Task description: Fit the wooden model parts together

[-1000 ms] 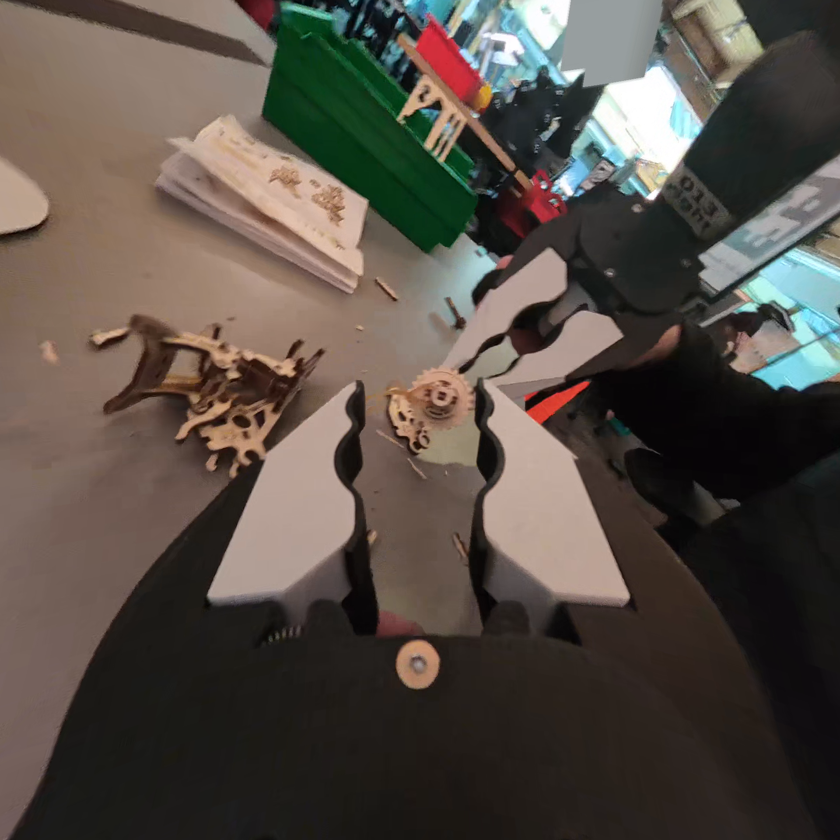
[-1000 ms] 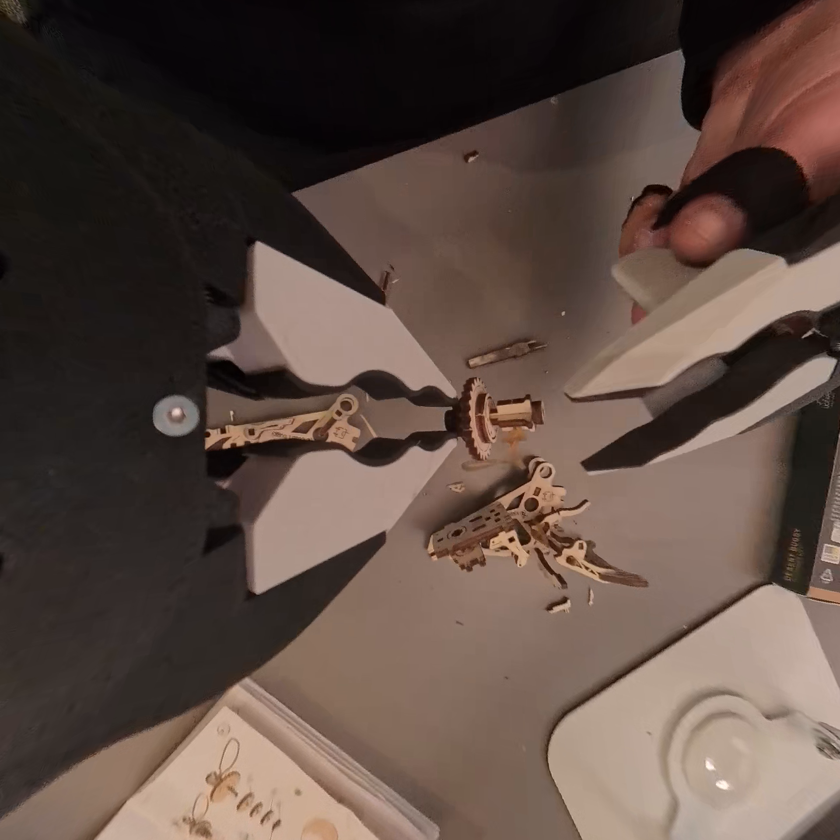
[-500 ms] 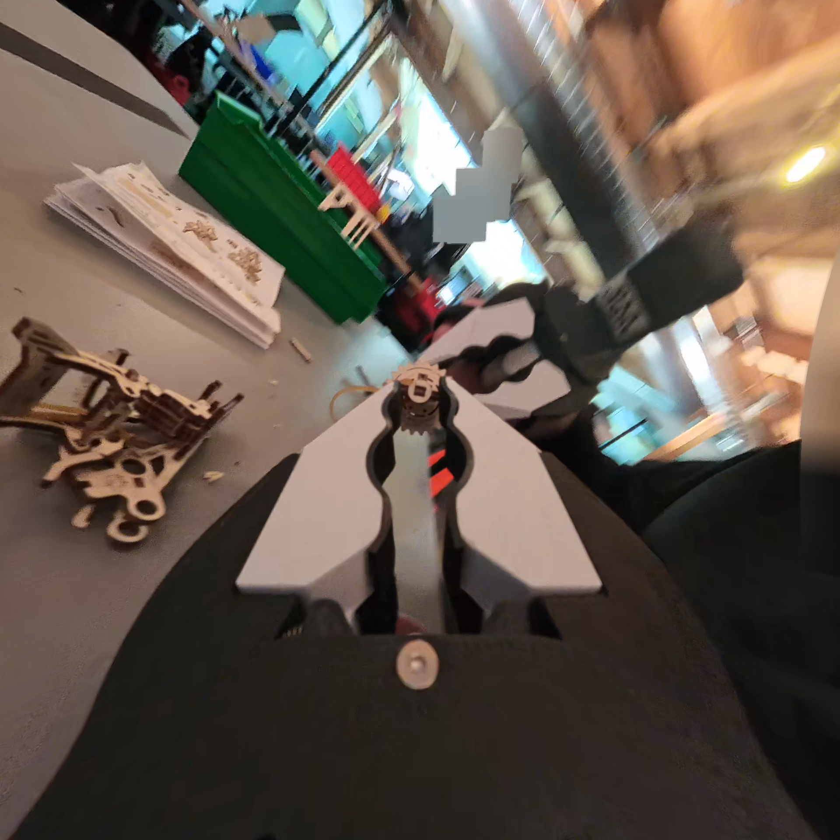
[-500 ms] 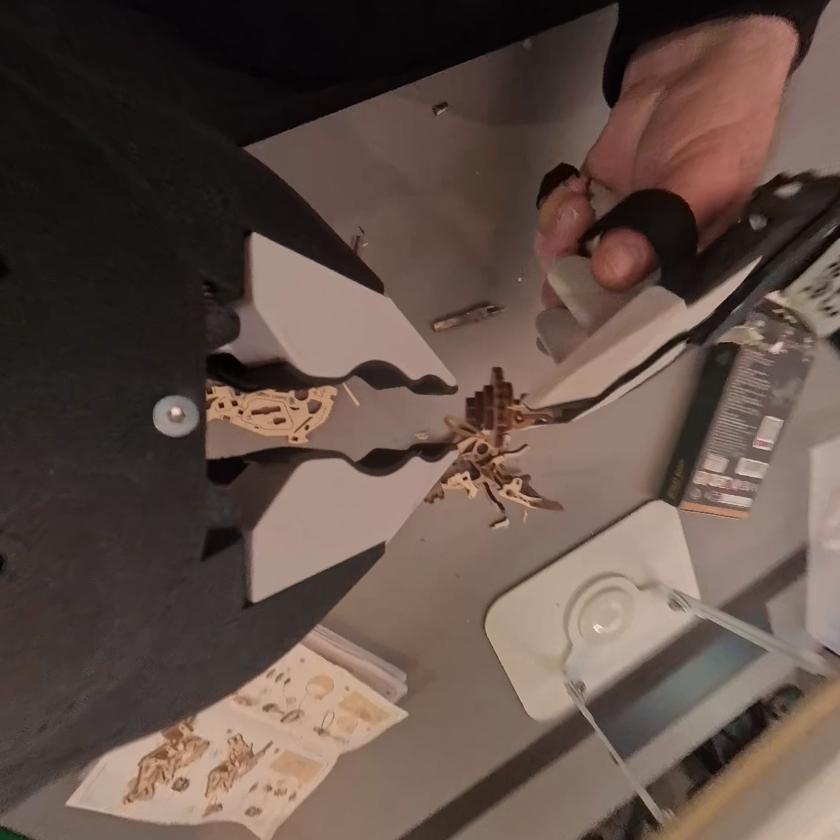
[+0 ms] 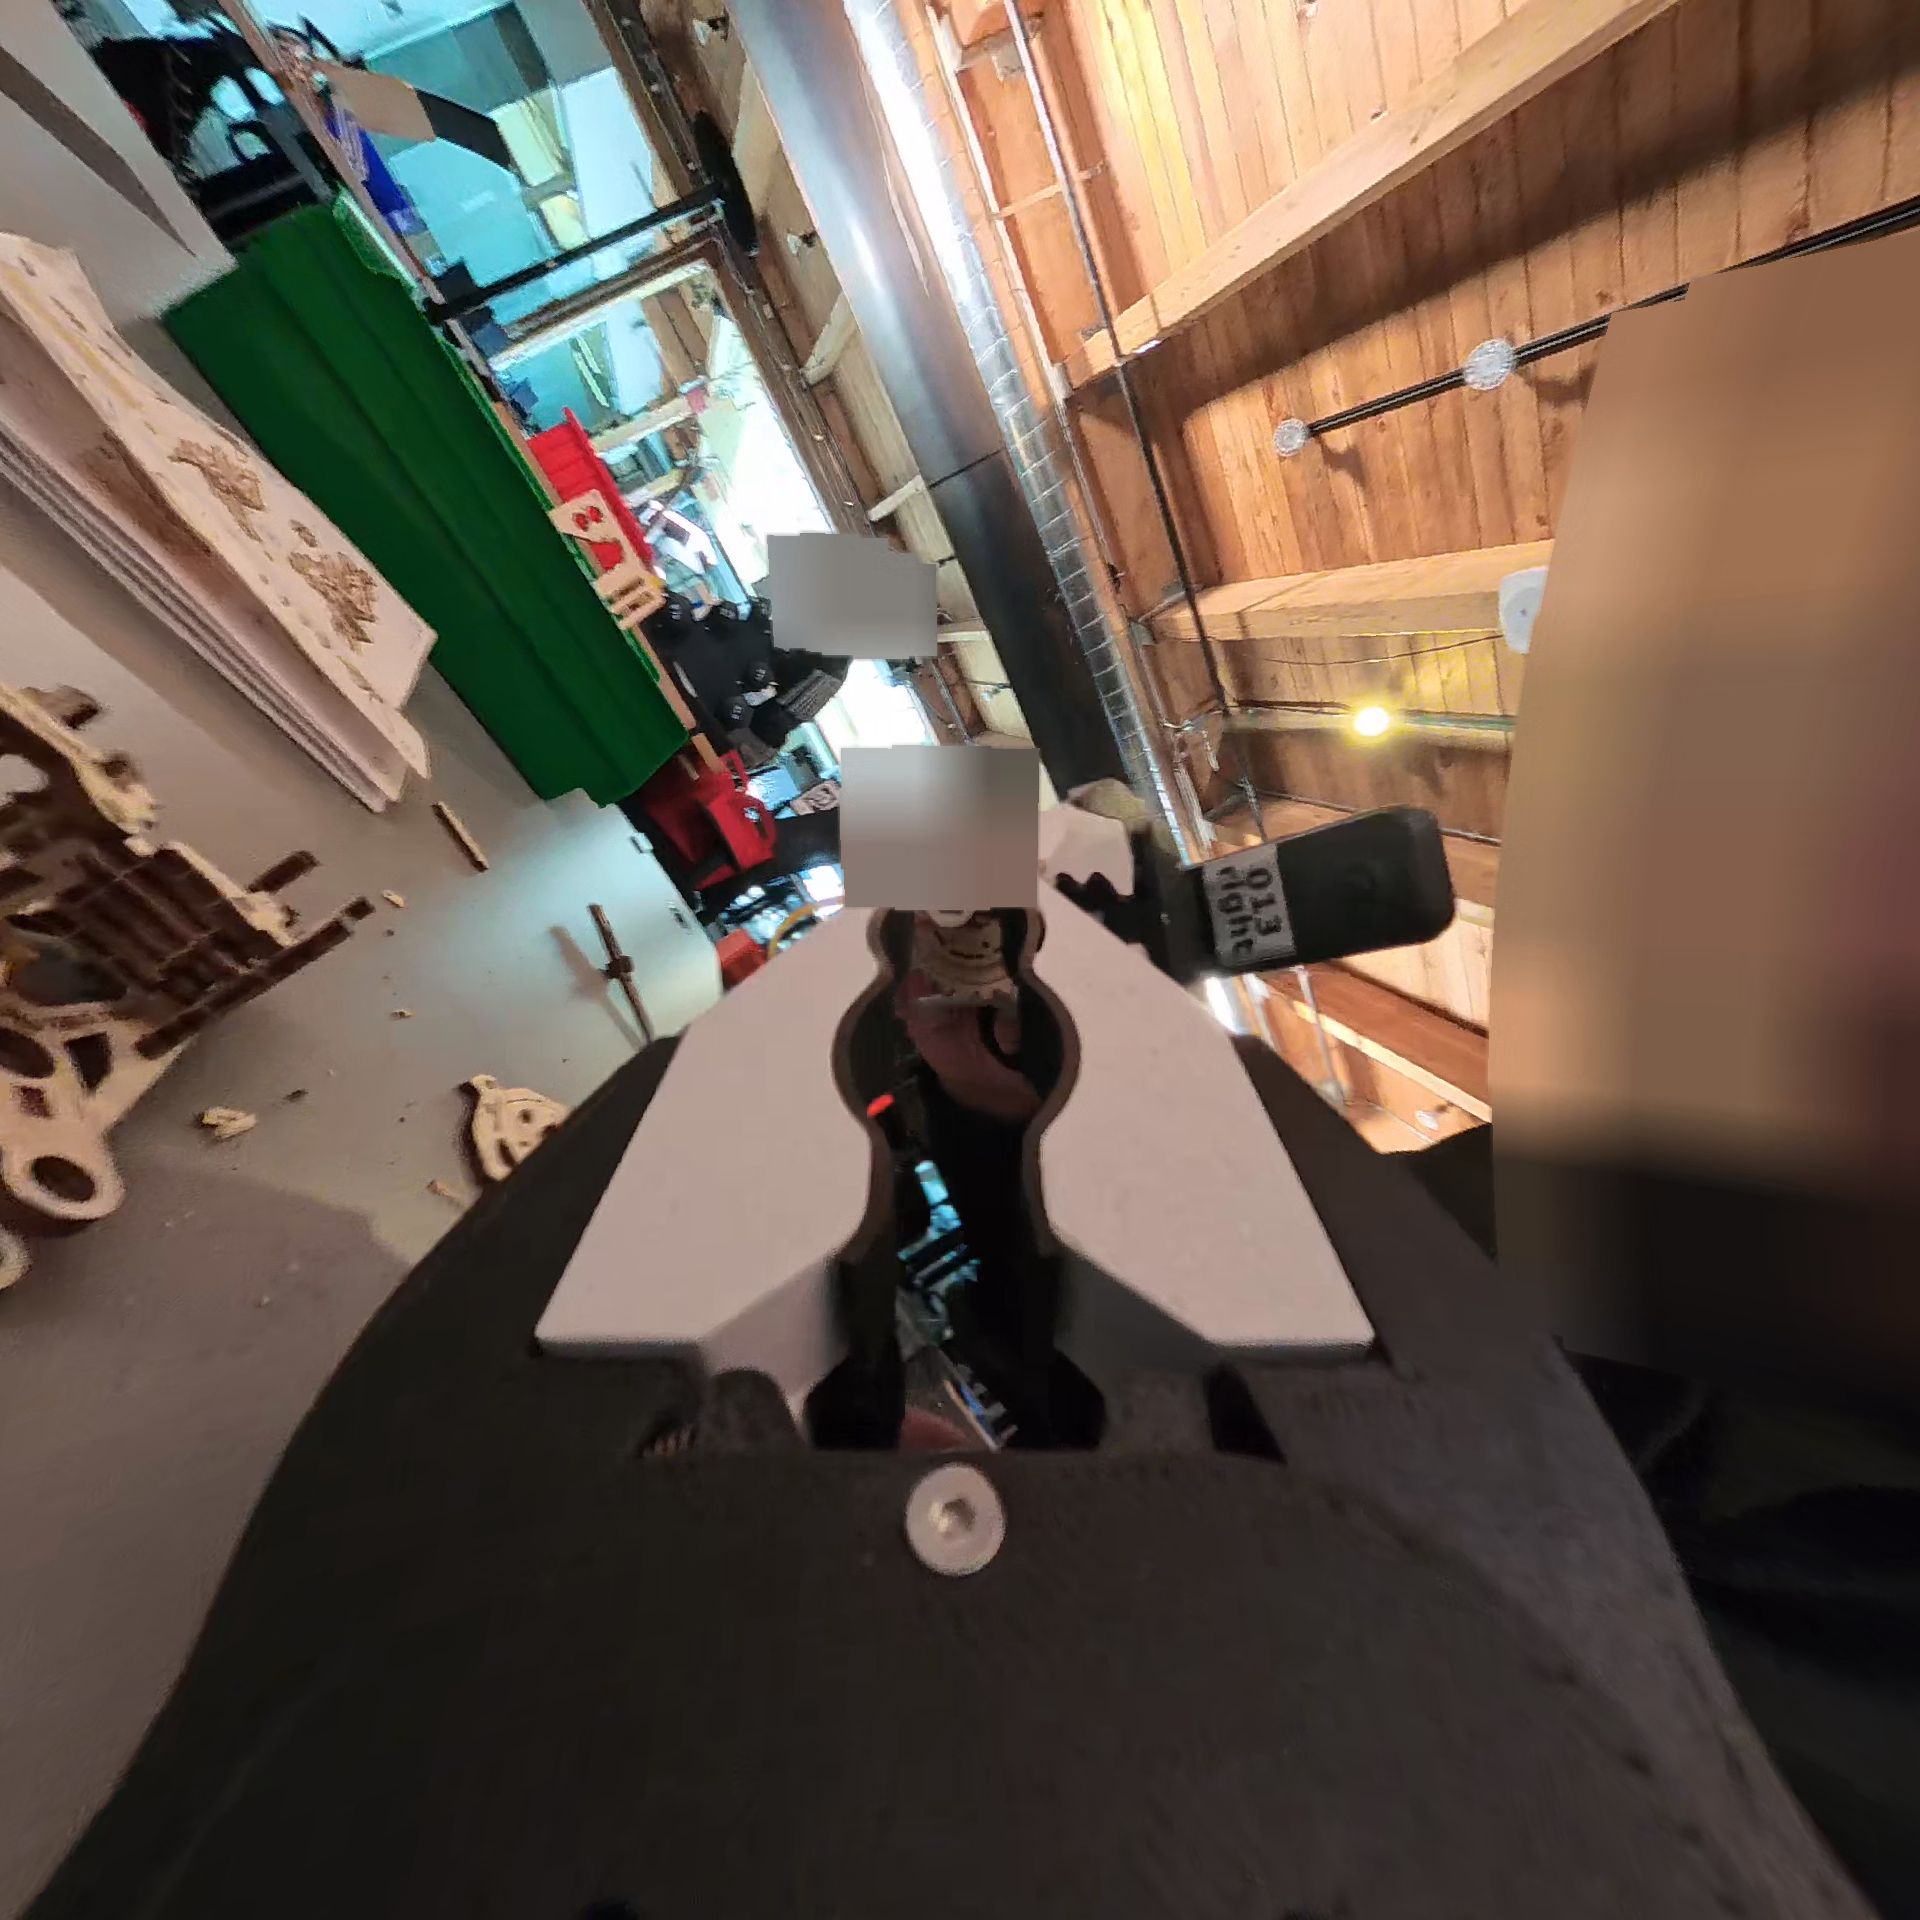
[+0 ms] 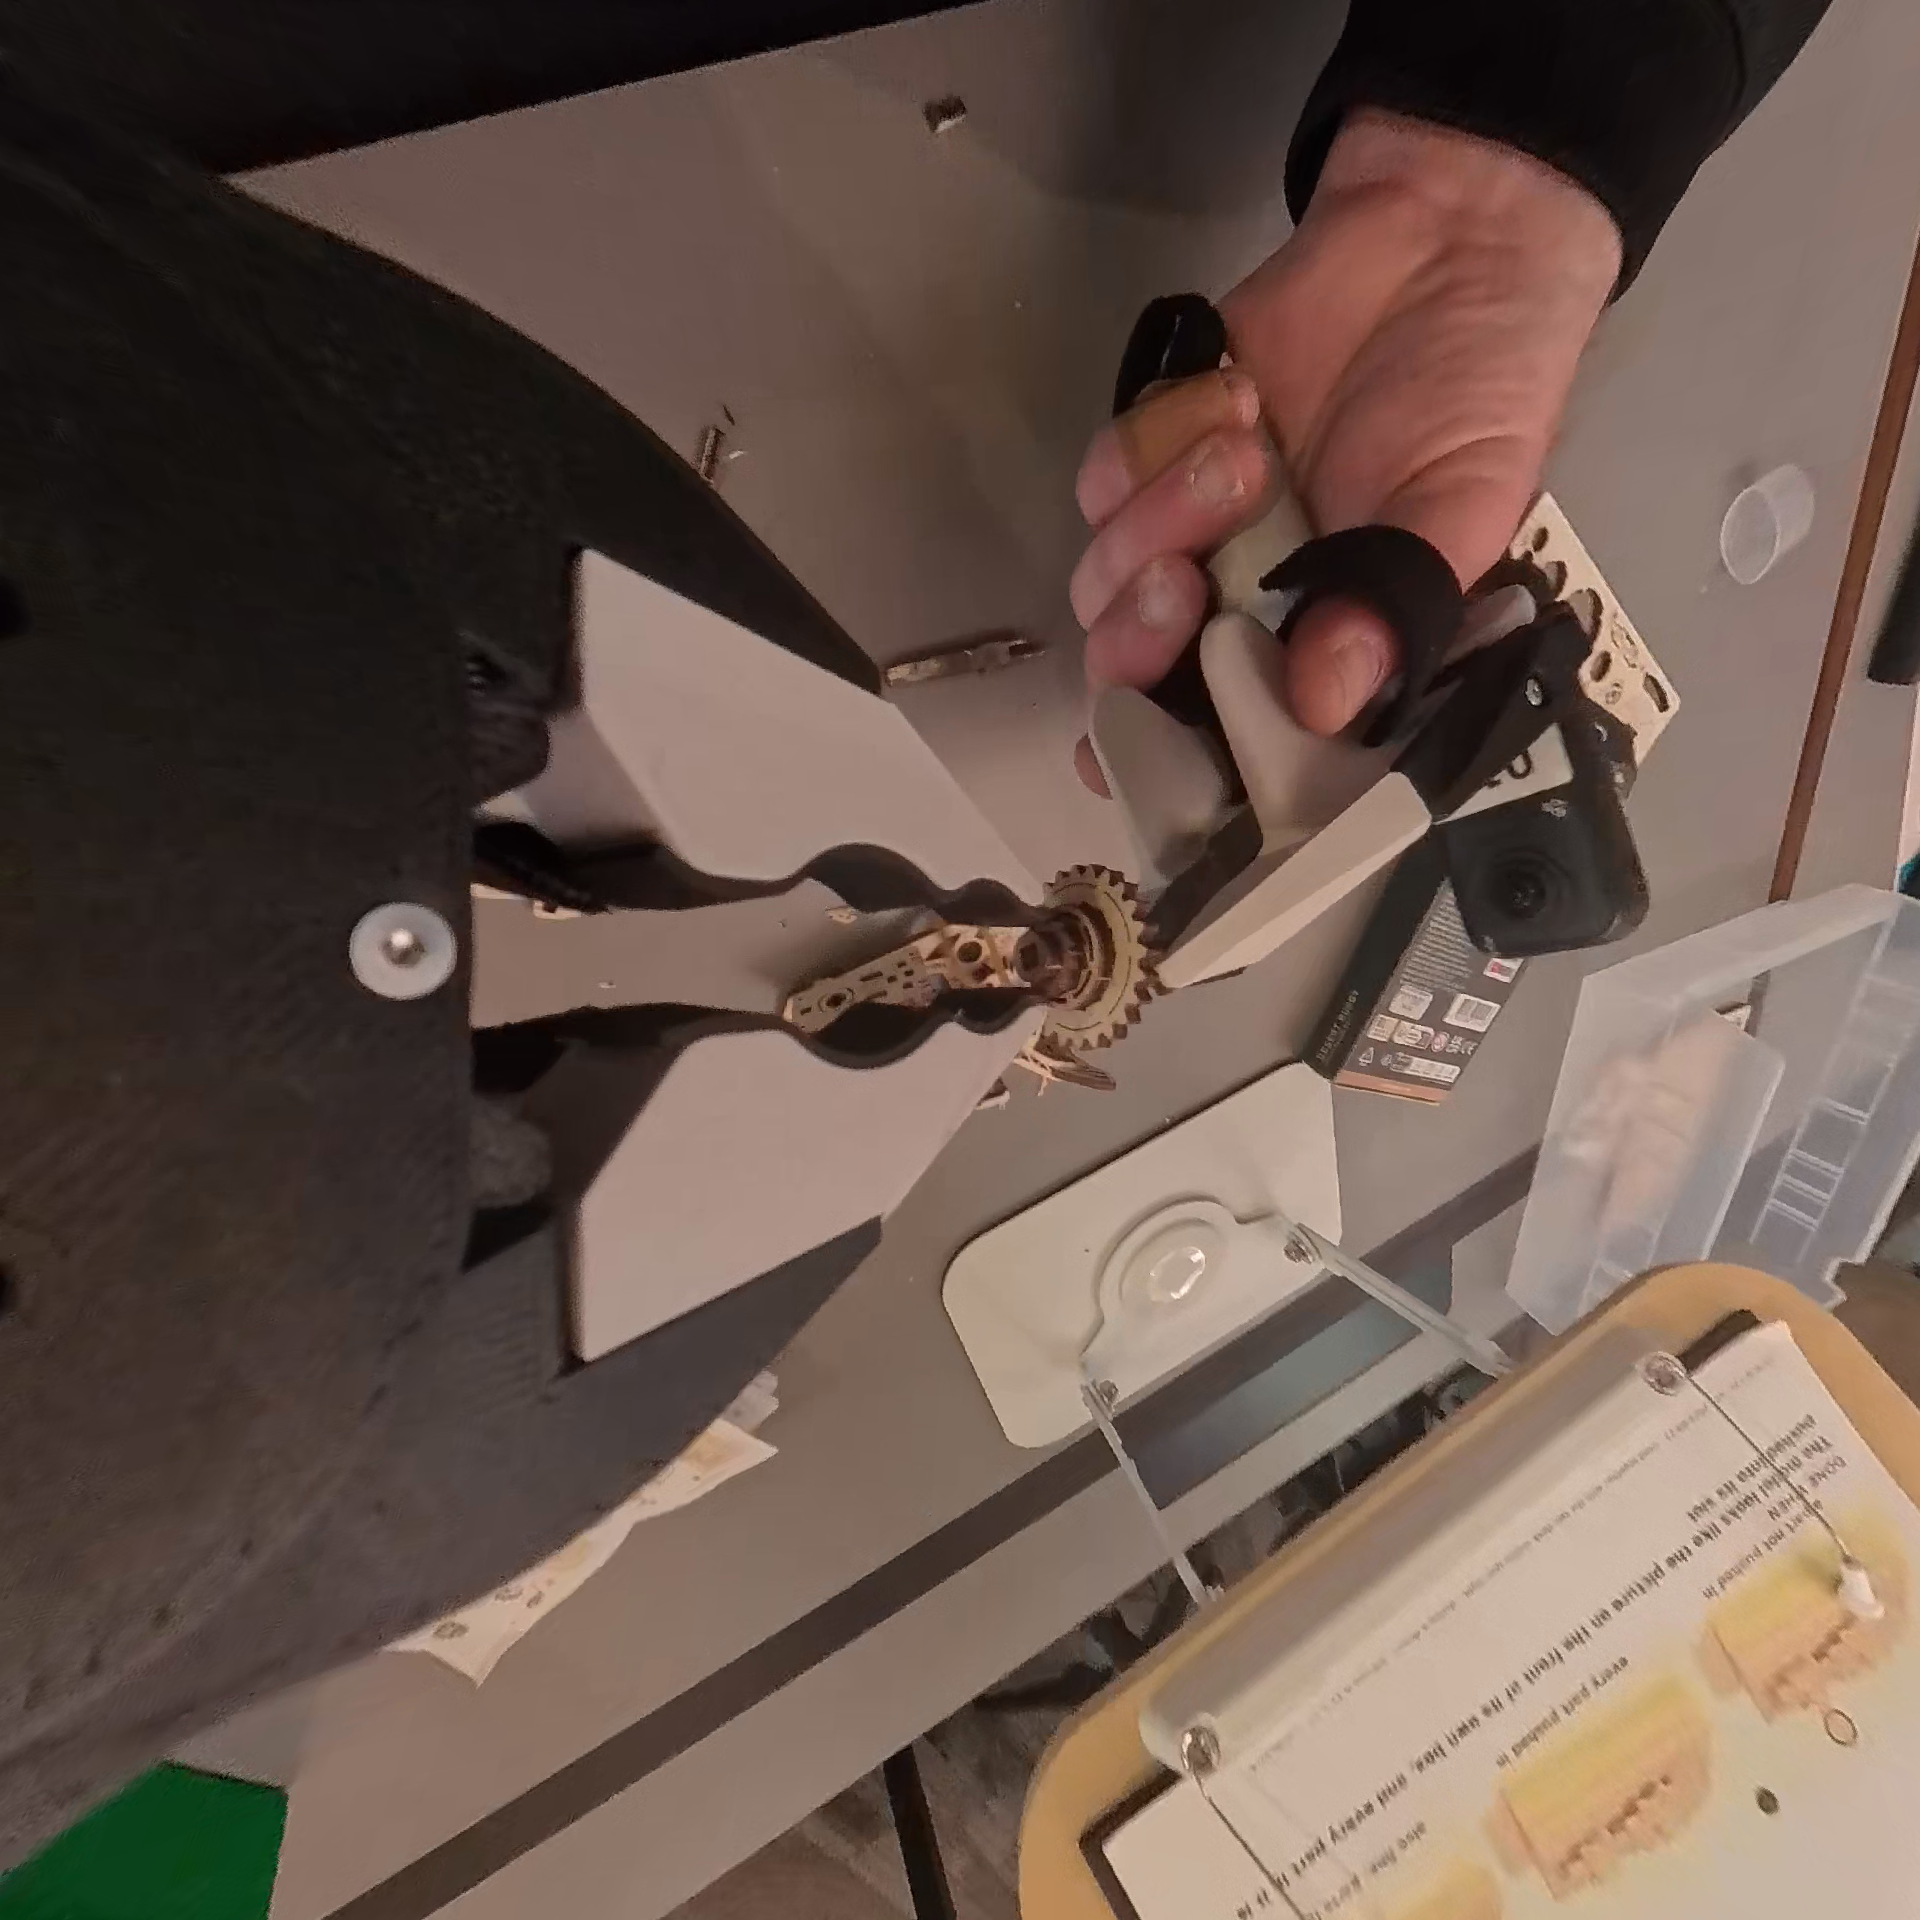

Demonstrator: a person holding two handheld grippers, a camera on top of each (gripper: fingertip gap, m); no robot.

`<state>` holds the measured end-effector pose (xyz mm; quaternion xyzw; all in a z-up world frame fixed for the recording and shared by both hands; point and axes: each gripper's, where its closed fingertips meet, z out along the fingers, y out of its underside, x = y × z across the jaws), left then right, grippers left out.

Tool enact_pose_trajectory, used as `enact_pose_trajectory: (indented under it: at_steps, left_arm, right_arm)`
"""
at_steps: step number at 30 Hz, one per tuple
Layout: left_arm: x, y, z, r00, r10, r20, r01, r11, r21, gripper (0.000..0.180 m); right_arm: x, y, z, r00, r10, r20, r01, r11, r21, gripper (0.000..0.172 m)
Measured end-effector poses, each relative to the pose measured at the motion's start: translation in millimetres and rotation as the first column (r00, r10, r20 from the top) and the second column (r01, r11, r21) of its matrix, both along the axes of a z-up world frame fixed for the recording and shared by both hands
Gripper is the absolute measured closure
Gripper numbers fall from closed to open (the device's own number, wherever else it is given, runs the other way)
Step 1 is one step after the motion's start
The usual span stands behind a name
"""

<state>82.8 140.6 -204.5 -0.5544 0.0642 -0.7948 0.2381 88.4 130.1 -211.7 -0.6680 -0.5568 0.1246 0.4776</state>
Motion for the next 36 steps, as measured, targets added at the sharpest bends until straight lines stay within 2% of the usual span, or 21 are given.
enact_pose_trajectory:
  at_steps: [1, 3, 5, 7, 9, 13, 17, 19, 24, 26, 29, 33, 36]
  left_arm:
    - [-1.9, 3.5, -2.4, 1.000, 0.018, -0.018, -0.017, 1.000, 0.002, 0.160]
    - [-9.3, 11.5, -8.0, 0.994, 0.064, -0.091, -0.061, 0.997, 0.039, 0.136]
    - [-22.6, 21.4, -19.2, 0.958, 0.161, -0.238, -0.121, 0.978, 0.171, 0.134]
    - [-34.6, 31.4, -42.2, 0.863, 0.259, -0.434, -0.120, 0.940, 0.321, 0.132]
    - [-39.0, 33.6, -72.0, 0.735, 0.286, -0.615, -0.016, 0.914, 0.406, 0.128]
    - [-37.8, 34.8, -107.6, 0.574, 0.327, -0.751, 0.097, 0.883, 0.459, 0.122]
    - [-31.8, 37.1, -121.1, 0.484, 0.350, -0.802, 0.171, 0.861, 0.478, 0.124]
    - [-29.8, 38.2, -126.6, 0.465, 0.328, -0.822, 0.190, 0.870, 0.454, 0.127]
    - [-26.3, 37.6, -138.6, 0.423, 0.272, -0.865, 0.241, 0.886, 0.396, 0.132]
    - [-24.7, 37.7, -138.6, 0.426, 0.267, -0.865, 0.248, 0.885, 0.395, 0.132]
    - [-24.6, 39.6, -136.1, 0.451, 0.255, -0.855, 0.231, 0.892, 0.388, 0.132]
    - [-23.7, 40.4, -133.9, 0.469, 0.251, -0.847, 0.226, 0.893, 0.390, 0.134]
    - [-21.1, 42.0, -133.3, 0.475, 0.247, -0.845, 0.233, 0.891, 0.391, 0.135]
  right_arm:
    - [-0.4, 1.2, 0.5, 1.000, 0.001, -0.001, -0.001, 1.000, -0.010, 0.164]
    - [1.8, 5.9, -4.0, 0.999, 0.003, 0.035, -0.001, 0.999, -0.048, 0.164]
    - [6.0, 13.1, -15.0, 0.994, 0.013, 0.106, -0.002, 0.994, -0.108, 0.164]
    - [9.1, 19.5, -31.7, 0.975, 0.055, 0.216, -0.017, 0.984, -0.175, 0.163]
    - [7.3, 27.2, -45.5, 0.943, 0.118, 0.310, -0.048, 0.974, -0.224, 0.163]
    - [2.8, 41.5, -67.8, 0.834, 0.240, 0.496, -0.075, 0.941, -0.330, 0.163]
    - [0.1, 51.1, -78.6, 0.718, 0.328, 0.614, -0.081, 0.915, -0.395, 0.163]
    - [1.3, 54.9, -83.6, 0.651, 0.350, 0.673, -0.078, 0.913, -0.400, 0.163]
    - [-3.1, 50.8, -92.1, 0.551, 0.397, 0.734, -0.063, 0.897, -0.437, 0.164]
    - [-7.9, 49.0, -87.0, 0.559, 0.394, 0.729, -0.063, 0.897, -0.436, 0.164]
    - [-12.2, 53.5, -68.4, 0.628, 0.371, 0.684, -0.046, 0.895, -0.444, 0.164]
    - [10.8, 75.3, -45.9, 0.561, 0.303, 0.770, -0.021, 0.935, -0.353, 0.164]
    - [19.5, 84.2, -48.6, 0.483, 0.302, 0.822, -0.049, 0.946, -0.320, 0.164]
